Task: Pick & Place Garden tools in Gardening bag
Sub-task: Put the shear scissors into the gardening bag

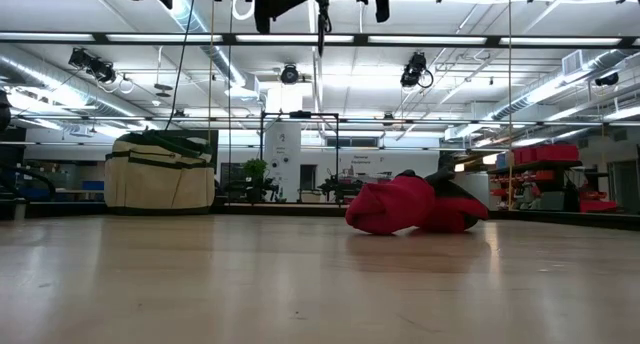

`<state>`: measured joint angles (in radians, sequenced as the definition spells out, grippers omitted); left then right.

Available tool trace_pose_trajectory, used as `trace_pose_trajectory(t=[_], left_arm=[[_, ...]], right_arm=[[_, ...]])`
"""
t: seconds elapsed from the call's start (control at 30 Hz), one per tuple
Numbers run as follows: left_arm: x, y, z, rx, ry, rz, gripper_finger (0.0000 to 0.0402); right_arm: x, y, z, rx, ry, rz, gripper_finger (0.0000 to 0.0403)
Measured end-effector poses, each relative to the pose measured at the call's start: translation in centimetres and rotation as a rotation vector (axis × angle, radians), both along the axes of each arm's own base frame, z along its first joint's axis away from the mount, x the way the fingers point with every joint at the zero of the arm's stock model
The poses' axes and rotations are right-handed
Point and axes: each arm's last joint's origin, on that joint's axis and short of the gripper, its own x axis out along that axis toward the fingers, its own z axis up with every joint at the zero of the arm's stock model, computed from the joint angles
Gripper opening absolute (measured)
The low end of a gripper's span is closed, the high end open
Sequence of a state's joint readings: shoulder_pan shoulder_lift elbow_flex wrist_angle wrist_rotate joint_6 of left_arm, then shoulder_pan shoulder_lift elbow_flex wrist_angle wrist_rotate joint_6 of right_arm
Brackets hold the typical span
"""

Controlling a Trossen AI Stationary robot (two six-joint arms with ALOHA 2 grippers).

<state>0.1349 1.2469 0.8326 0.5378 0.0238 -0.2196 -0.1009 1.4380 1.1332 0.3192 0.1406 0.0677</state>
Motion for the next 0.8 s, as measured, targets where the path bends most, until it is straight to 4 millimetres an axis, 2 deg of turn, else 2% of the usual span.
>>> trace_pose_trajectory(t=[0.37, 0.6, 0.8], left_arm=[[0.0, -0.2, 0.4, 0.012, -0.036, -0.06, 0.0275], [0.5, -0.2, -0.3, -0.004, -0.011, -0.066, 0.0275], [0.5, -0.3, -0.3, -0.011, -0.013, -0.077, 0.0275]], right_arm=[[0.2, 0.0, -0.4, 0.004, 0.021, 0.0, 0.0045], [1.1, -0.1, -1.3, 0.029, 0.023, -0.001, 0.0045], [1.1, -0.1, -1.3, 0.027, 0.019, -0.002, 0.0045]])
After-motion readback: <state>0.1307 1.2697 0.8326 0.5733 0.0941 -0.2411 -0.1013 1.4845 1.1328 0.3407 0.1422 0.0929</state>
